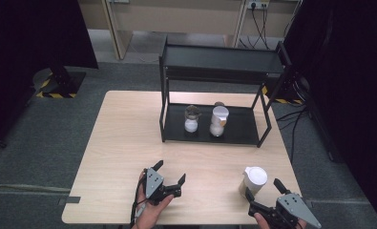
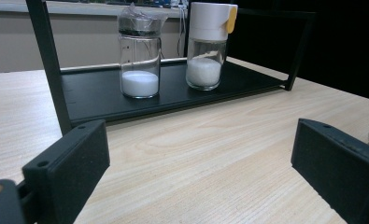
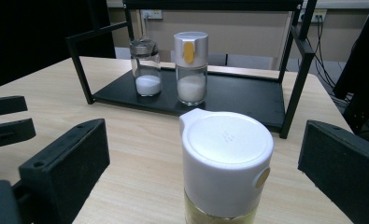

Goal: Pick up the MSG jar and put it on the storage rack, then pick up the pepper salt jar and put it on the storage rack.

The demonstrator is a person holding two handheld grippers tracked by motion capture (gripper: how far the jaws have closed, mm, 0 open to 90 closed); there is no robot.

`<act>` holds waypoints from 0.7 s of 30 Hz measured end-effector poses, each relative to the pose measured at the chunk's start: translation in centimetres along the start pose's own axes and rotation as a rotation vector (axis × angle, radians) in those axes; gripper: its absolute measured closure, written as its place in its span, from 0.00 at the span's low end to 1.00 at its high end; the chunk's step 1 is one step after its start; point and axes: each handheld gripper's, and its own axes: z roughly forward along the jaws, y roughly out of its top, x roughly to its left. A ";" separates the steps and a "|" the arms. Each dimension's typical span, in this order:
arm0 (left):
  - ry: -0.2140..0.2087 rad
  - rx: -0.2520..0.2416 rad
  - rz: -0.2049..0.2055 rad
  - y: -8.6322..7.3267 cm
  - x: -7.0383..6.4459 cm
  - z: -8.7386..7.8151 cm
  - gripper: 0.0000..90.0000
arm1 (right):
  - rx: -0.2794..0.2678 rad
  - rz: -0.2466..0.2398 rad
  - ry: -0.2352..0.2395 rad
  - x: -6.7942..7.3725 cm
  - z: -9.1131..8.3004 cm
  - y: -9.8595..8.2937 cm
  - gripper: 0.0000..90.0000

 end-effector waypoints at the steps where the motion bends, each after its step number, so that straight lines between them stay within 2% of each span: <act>1: 0.000 0.000 0.000 0.0 0.0 0.0 0.04 | -0.004 -0.001 0.002 0.0 -0.1 -0.1 0.02; 10: 0.000 -0.003 0.000 0.0 0.0 0.0 0.04 | -0.017 -0.011 0.007 0.3 -0.3 -1.1 0.02; 21: 0.000 0.000 0.001 0.0 0.0 0.0 0.04 | -0.020 -0.007 -0.011 0.0 0.0 -1.9 0.01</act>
